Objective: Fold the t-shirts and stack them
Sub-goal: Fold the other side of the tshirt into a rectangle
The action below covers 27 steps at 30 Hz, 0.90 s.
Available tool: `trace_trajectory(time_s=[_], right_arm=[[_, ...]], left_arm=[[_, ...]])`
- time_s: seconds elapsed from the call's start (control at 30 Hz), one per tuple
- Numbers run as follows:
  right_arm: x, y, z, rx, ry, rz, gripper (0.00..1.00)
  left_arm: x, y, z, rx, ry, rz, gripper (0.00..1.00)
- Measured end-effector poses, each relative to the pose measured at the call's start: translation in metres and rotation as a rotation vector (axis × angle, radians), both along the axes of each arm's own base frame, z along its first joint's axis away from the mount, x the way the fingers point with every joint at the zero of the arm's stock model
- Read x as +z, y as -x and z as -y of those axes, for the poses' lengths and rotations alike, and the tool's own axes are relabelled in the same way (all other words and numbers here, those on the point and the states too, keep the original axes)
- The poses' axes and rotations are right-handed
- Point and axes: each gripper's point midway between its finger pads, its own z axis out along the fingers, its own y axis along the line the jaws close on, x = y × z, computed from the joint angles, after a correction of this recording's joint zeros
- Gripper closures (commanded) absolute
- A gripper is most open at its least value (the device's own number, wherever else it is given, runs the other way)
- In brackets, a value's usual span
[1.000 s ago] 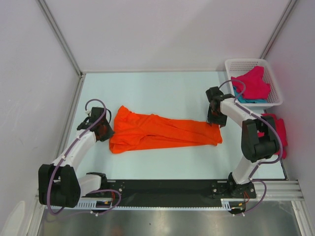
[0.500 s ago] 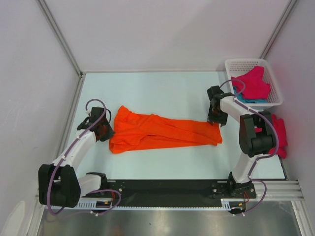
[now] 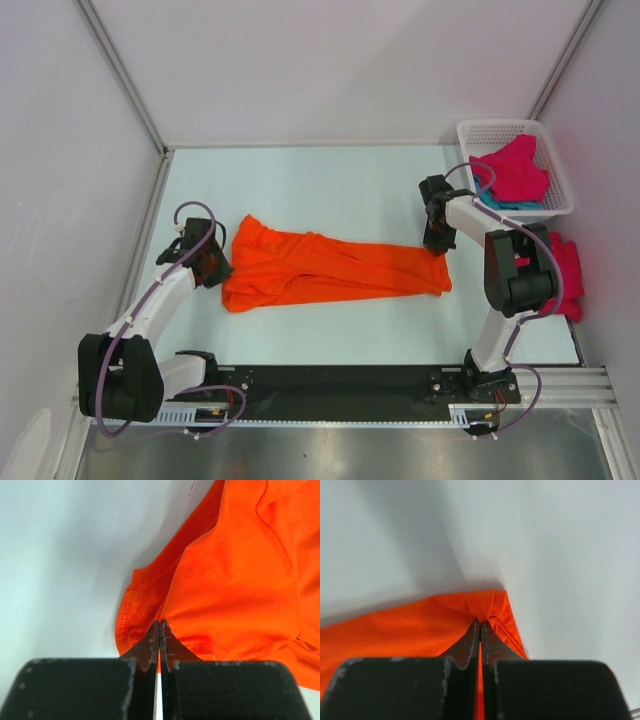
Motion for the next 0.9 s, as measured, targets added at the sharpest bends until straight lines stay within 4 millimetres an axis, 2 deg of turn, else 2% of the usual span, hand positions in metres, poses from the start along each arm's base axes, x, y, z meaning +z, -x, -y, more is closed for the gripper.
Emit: trace_trajectory(time_s=[0.3, 0.63, 0.77, 0.9], right_arm=[[0.003, -0.005, -0.001, 0.002, -0.005, 0.013, 1.00], [0.034, -0.058, 0.006, -0.022, 0.031, 0.115, 1.00], [0.030, -0.066, 0.008, -0.026, 0.055, 0.106, 1.00], [0.018, -0.065, 0.011, -0.029, 0.074, 0.070, 1.00]], left_arm=[[0.000, 0.000, 0.001, -0.004, 0.006, -0.001, 1.00], [0.000, 0.000, 0.003, -0.008, 0.013, -0.002, 1.00], [-0.001, 0.000, 0.003, -0.008, 0.012, -0.005, 1.00], [-0.001, 0.000, 0.002, -0.013, 0.009, -0.006, 1.00]])
